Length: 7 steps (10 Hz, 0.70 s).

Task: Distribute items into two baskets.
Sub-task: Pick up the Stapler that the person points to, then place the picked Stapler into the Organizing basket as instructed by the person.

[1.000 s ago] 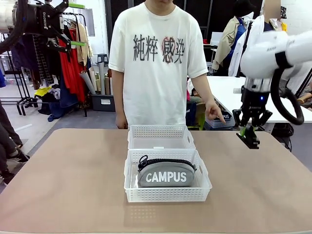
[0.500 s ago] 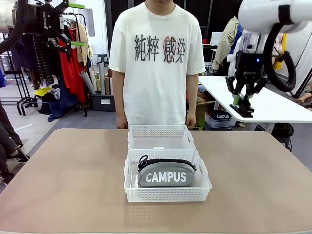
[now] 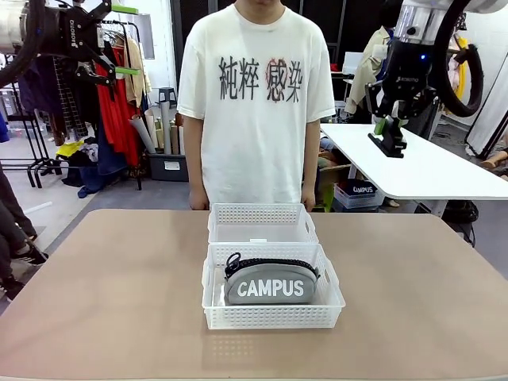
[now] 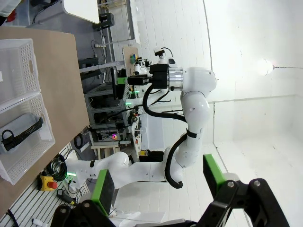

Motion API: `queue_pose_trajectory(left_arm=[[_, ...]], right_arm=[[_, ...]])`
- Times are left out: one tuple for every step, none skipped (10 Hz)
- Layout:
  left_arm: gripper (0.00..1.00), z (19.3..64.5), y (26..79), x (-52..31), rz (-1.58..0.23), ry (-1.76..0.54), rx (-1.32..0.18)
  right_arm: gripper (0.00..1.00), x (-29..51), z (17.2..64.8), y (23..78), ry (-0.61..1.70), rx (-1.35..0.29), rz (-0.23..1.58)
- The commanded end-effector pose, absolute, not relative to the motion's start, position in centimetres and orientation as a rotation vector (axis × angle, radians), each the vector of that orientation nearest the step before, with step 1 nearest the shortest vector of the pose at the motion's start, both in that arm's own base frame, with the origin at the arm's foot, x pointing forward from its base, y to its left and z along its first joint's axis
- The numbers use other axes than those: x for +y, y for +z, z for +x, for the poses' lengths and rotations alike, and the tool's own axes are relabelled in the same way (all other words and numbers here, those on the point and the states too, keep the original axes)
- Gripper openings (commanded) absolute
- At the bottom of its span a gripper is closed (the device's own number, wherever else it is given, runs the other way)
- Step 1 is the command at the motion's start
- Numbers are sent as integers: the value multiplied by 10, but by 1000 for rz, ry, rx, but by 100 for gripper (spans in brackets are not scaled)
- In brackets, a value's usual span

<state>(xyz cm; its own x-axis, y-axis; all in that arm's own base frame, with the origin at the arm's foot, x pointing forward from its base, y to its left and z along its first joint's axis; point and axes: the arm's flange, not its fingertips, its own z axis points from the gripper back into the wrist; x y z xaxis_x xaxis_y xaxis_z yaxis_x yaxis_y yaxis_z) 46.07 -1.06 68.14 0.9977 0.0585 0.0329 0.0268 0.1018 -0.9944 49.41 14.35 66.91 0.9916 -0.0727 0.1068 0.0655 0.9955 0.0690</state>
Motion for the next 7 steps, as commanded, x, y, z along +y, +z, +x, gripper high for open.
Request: queue_pose_trajectory(left_arm=[[100,459,684,-10,-1478,26,-65],[100,459,684,-10,-1478,26,-65],[100,459,684,-10,-1478,26,-65],[100,459,684,-10,-1478,26,-65],[100,459,684,-10,-1478,26,-65],[100,459,684,-10,-1478,26,-65],[100,459,684,-10,-1478,26,-65]], right_arm=[[0,141,499,676,-111,-94,72],[0,136,498,664,-86,-85,49],[0,141,495,673,-77,-112,67],[0,141,495,673,-77,-112,67],[0,141,495,673,-77,-112,67],[0,141,495,673,-77,-112,67],[0,141,495,673,-77,-112,67]])
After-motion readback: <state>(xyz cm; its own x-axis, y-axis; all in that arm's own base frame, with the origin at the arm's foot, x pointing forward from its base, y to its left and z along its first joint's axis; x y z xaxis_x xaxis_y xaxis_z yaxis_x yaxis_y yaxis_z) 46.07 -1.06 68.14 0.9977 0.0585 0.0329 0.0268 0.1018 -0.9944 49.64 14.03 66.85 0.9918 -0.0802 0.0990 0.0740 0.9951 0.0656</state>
